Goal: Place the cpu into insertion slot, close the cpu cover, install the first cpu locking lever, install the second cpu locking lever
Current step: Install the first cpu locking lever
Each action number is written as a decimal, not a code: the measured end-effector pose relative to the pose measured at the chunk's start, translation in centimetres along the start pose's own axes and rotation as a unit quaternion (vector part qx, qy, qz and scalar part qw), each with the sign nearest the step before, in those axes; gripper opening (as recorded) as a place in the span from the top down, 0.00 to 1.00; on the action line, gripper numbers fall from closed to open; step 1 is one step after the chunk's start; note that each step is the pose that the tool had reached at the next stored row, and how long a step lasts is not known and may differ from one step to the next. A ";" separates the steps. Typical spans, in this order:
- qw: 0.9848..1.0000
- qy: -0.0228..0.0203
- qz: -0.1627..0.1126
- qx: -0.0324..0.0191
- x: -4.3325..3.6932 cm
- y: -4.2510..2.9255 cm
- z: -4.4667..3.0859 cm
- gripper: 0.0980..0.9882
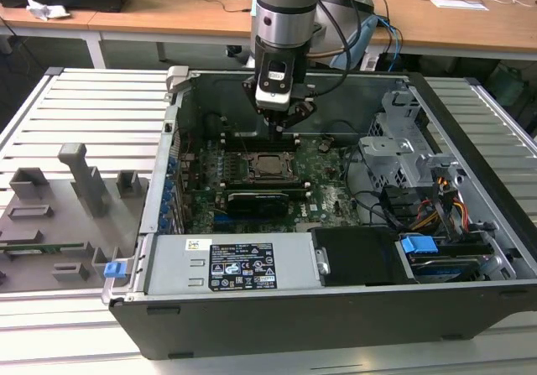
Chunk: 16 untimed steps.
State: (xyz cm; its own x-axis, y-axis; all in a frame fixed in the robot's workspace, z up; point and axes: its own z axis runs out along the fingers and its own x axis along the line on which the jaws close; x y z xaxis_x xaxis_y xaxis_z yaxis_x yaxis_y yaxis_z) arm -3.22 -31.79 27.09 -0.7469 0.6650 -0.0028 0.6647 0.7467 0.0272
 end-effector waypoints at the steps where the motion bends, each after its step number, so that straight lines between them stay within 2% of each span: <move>1: 1.000 0.000 -0.006 0.000 0.00 0.00 0.00 0.99; 9: 0.999 0.001 -0.038 0.000 0.00 0.00 0.00 0.99; 16: 0.997 0.002 -0.074 0.000 0.00 0.00 0.00 0.99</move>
State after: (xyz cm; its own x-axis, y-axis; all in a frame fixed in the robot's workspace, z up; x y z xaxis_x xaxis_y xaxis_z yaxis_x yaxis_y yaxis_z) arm -3.22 -31.79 27.09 -0.8371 0.5470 -0.0028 0.5468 0.8368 0.0272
